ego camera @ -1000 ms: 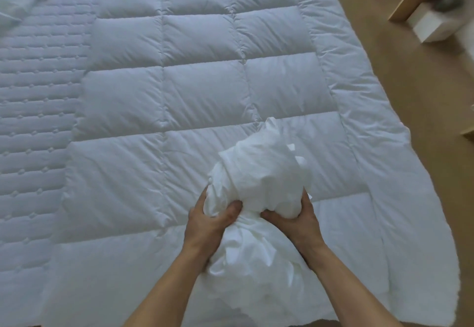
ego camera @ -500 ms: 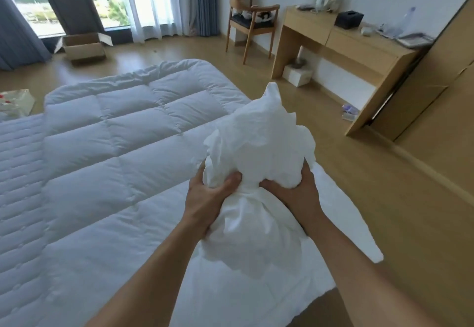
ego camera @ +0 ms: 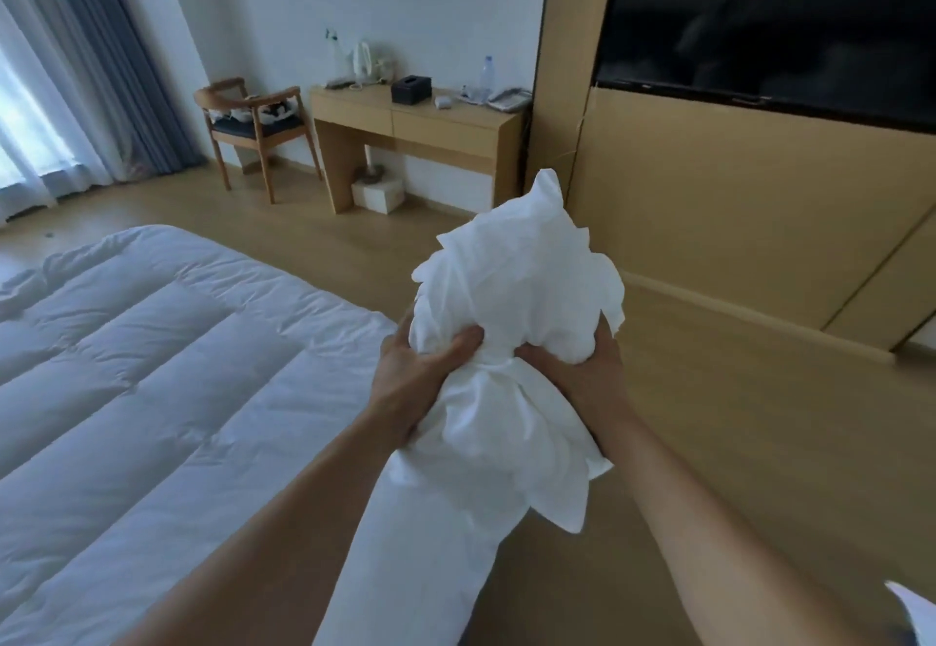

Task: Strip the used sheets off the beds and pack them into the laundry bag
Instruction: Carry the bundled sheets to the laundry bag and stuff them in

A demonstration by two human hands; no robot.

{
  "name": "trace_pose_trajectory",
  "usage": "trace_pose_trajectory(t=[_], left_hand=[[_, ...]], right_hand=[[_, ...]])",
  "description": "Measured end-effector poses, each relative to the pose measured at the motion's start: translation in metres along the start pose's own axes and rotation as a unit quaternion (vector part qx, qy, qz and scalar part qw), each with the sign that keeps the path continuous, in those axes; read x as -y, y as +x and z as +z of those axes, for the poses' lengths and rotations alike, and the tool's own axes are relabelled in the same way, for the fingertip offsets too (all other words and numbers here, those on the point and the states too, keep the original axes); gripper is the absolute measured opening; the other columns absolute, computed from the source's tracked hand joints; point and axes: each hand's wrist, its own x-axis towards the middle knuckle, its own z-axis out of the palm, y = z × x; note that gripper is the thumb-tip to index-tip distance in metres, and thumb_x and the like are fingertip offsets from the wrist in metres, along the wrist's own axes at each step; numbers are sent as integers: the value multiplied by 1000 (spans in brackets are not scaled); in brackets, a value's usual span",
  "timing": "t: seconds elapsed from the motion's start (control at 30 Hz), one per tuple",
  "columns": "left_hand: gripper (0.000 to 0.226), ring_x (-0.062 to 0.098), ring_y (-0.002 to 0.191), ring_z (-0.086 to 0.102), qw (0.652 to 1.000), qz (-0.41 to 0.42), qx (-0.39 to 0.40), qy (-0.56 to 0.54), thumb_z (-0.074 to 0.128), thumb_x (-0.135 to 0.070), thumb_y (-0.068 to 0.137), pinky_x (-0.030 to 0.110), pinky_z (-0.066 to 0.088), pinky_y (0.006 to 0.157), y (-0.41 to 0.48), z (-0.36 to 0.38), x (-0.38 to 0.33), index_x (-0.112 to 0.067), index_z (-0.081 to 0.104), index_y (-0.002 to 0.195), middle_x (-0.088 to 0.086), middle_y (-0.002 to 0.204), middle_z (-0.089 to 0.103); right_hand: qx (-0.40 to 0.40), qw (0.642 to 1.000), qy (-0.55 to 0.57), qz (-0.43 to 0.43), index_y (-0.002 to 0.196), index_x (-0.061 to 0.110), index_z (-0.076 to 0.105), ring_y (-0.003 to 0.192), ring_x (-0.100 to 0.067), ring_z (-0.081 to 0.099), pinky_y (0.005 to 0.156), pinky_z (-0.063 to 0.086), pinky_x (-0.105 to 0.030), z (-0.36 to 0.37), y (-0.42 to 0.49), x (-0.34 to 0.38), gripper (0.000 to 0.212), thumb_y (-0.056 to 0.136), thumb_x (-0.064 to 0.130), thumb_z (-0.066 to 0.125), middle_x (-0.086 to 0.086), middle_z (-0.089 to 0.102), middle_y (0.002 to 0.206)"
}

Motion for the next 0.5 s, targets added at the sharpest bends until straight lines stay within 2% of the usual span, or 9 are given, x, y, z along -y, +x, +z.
trace_pose_trajectory(t=[0.07,0.17,0.23,0.33,0.37,0.43,0.5], left_hand=[[66,6,94,69,999,12,36,17,87,-51,66,28,56,79,6,56,-12,-37,59,124,-17,104,70],[63,-1,91,67,994,41,93,41,84,-49,71,21,52,74,12,139,-29,-41,58,127,-20,104,70],[66,0,92,67,990,48,125,48,84,-51,70,24,54,78,15,186,-36,-40,58,130,-21,104,70],[72,6,97,70,982,48,173,54,86,-55,66,33,57,88,19,249,-41,-42,57,131,-19,108,71],[71,6,98,70,979,49,188,58,86,-57,65,36,57,90,21,269,-42,-44,57,129,-20,108,72],[62,5,95,71,972,49,221,69,85,-57,65,38,57,91,27,308,-43,-47,60,121,-21,105,73],[49,3,91,72,961,50,260,78,84,-52,69,37,58,90,33,348,-47,-50,62,112,-21,101,74]], right_hand=[[-44,999,9,12,133,50,45,104,-17,67,88,58,-48,-51,9,-5,108,37,86,79,8,67,116],[-90,995,24,21,136,53,37,110,-21,63,89,56,-52,-127,17,-15,106,43,74,84,6,60,126],[-114,993,25,29,136,55,34,112,-21,62,89,55,-50,-174,19,-20,106,44,73,83,6,58,130],[-141,989,25,34,126,59,36,107,-17,63,82,54,-42,-233,24,-28,96,42,75,81,9,60,124],[-151,988,23,33,128,59,36,108,-17,63,84,55,-44,-251,27,-32,101,39,79,81,10,60,124],[-179,983,33,37,129,60,38,110,-17,63,86,56,-45,-284,33,-41,105,36,81,82,11,59,127],[-208,976,53,35,122,64,42,108,-11,62,77,54,-34,-314,40,-49,92,42,72,85,14,58,126]])
